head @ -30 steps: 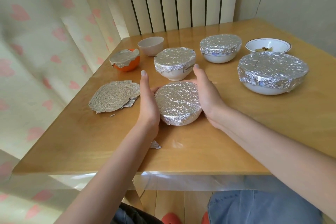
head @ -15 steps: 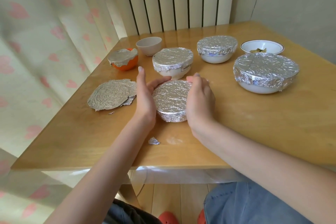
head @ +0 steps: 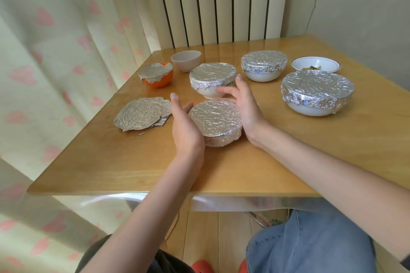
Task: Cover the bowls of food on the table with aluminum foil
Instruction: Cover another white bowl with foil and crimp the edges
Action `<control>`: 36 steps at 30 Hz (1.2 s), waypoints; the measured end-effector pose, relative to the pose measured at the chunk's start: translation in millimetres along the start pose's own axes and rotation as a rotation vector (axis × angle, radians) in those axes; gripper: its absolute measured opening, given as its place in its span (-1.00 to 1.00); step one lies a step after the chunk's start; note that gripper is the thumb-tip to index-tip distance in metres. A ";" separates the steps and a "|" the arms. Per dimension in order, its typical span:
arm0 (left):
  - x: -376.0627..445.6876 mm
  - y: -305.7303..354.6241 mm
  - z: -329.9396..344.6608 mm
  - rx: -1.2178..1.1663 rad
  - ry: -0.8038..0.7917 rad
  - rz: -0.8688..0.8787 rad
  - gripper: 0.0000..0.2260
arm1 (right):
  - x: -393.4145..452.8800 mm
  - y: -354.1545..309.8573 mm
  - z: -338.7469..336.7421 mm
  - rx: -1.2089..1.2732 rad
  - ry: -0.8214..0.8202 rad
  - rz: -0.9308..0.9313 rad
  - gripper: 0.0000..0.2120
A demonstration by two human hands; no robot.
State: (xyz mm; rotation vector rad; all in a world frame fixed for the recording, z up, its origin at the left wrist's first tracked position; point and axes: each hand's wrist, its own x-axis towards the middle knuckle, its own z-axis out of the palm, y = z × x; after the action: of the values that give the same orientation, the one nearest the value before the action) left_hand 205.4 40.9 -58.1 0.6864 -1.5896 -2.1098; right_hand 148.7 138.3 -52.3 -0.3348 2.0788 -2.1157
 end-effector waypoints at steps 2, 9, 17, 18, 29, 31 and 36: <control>12.4 2.6 -12.5 0.034 -0.081 0.019 -0.32 | -2.9 2.9 -5.3 -0.002 0.086 0.006 -0.44; 30.9 12.9 -8.1 -0.032 -0.316 -0.028 -0.28 | -25.3 14.0 30.6 0.128 0.477 0.048 -0.62; 26.3 -4.5 5.1 -0.106 0.011 -0.021 -0.46 | 7.0 6.1 17.7 0.125 0.216 0.103 -0.48; 23.4 -5.9 7.6 -0.110 0.081 -0.003 -0.49 | 9.6 6.5 15.2 0.131 0.164 0.112 -0.45; 34.8 9.1 -22.7 0.015 -0.136 0.095 -0.38 | -7.6 16.8 5.8 0.291 0.414 0.105 -0.57; 48.4 16.8 -22.1 0.044 -0.225 0.104 -0.33 | -18.4 22.2 14.0 0.369 0.441 0.076 -0.67; 53.3 15.0 -10.2 0.027 -0.419 -0.073 -0.22 | -20.3 13.3 48.9 0.198 0.552 0.025 -0.51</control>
State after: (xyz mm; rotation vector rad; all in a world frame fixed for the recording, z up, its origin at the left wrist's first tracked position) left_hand 169.7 -2.3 -53.4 0.3242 -1.8288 -2.4061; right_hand 180.7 96.2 -66.1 0.3384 2.0692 -2.5879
